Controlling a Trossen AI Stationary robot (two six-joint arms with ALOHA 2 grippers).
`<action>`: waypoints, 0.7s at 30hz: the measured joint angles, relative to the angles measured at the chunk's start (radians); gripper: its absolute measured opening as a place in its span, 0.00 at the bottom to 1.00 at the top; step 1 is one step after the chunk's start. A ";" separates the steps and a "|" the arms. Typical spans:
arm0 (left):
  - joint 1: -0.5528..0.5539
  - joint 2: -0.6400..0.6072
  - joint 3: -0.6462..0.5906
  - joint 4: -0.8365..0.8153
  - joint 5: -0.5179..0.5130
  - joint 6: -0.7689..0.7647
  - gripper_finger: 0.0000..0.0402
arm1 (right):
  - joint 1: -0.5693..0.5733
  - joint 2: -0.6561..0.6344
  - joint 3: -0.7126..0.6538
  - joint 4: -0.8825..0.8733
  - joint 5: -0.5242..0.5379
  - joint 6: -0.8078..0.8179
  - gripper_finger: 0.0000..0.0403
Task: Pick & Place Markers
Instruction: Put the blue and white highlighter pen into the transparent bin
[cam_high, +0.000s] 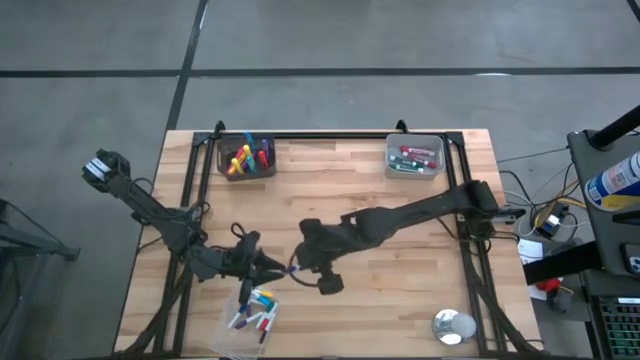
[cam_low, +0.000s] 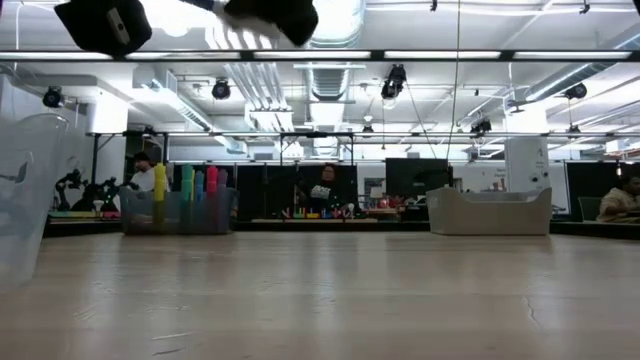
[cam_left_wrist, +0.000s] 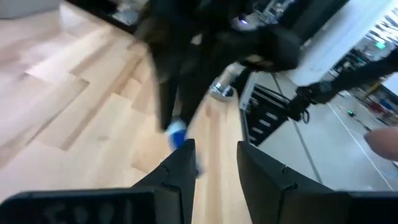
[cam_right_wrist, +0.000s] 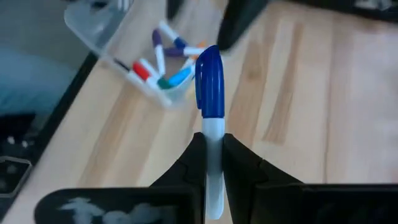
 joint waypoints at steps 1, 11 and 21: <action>0.000 0.000 0.000 0.000 -0.008 0.000 0.27 | 0.001 -0.008 0.000 0.005 0.011 0.010 0.06; 0.001 0.000 -0.001 -0.008 -0.064 0.024 0.27 | -0.001 -0.028 0.001 0.021 0.030 0.053 0.06; 0.002 0.000 -0.001 -0.007 -0.064 0.022 0.27 | 0.000 -0.025 0.001 0.027 0.033 0.052 0.06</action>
